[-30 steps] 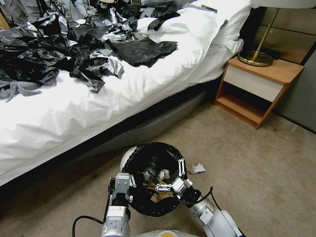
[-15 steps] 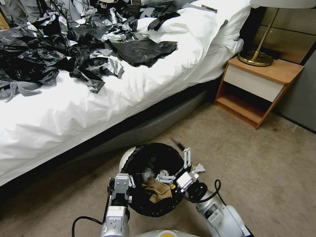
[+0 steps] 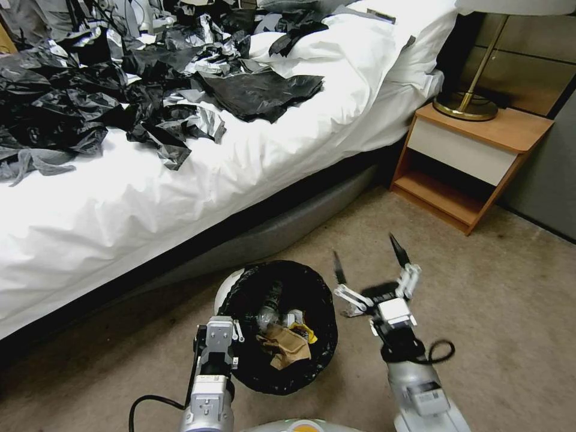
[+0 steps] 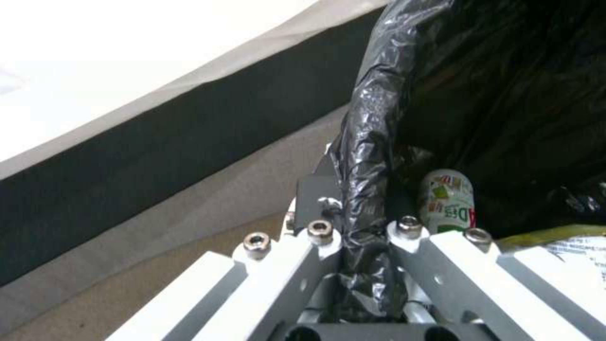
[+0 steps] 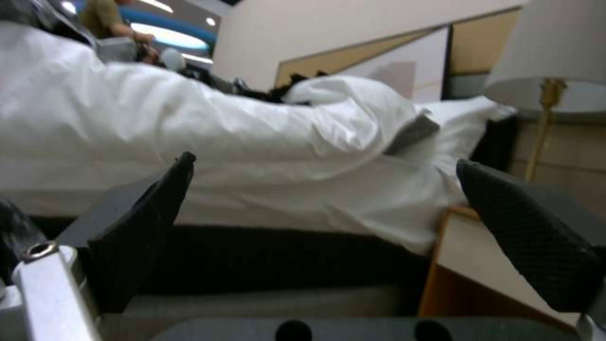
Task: Pick up the trash bin, then pick up the garbage from the floor and place it into the trash bin.
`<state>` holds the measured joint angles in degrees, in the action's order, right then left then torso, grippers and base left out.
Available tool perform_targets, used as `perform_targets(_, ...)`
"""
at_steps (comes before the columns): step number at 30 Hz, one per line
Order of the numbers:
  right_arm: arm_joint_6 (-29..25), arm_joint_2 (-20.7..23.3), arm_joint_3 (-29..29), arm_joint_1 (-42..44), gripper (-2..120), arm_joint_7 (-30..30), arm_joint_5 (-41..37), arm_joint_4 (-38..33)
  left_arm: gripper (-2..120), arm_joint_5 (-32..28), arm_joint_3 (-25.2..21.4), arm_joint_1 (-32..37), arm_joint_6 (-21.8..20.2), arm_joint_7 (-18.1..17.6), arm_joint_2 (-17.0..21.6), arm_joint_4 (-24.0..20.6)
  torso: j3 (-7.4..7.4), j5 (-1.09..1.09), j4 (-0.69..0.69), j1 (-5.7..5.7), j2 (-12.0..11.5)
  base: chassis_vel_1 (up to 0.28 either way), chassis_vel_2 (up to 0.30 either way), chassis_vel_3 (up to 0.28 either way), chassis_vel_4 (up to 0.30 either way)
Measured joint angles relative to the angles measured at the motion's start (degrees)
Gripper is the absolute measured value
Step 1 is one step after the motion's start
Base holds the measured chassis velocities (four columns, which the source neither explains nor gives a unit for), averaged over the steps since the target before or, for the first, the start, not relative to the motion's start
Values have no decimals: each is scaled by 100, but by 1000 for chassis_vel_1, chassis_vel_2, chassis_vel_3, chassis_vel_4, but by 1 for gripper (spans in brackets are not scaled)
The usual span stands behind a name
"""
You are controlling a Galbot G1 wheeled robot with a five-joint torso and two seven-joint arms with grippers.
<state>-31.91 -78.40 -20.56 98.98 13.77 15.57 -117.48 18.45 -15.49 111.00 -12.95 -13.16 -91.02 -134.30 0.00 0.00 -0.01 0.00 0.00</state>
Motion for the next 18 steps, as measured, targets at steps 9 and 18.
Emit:
perform_targets(9, -27, 3, -269, 42, 100, 117, -149, 185, 0, 2, 32, 2, 19, -16, -4, 18, 0, 0, 1, 0, 0, 0, 0, 0, 0)
perform_targets(18, 779, 465, -876, -1080, 100, -1247, -734, 759, 0, 9, 9, 54, 27, -42, 42, -69, 0, 1, 2, 0, 0, 0, 0, 0, 0)
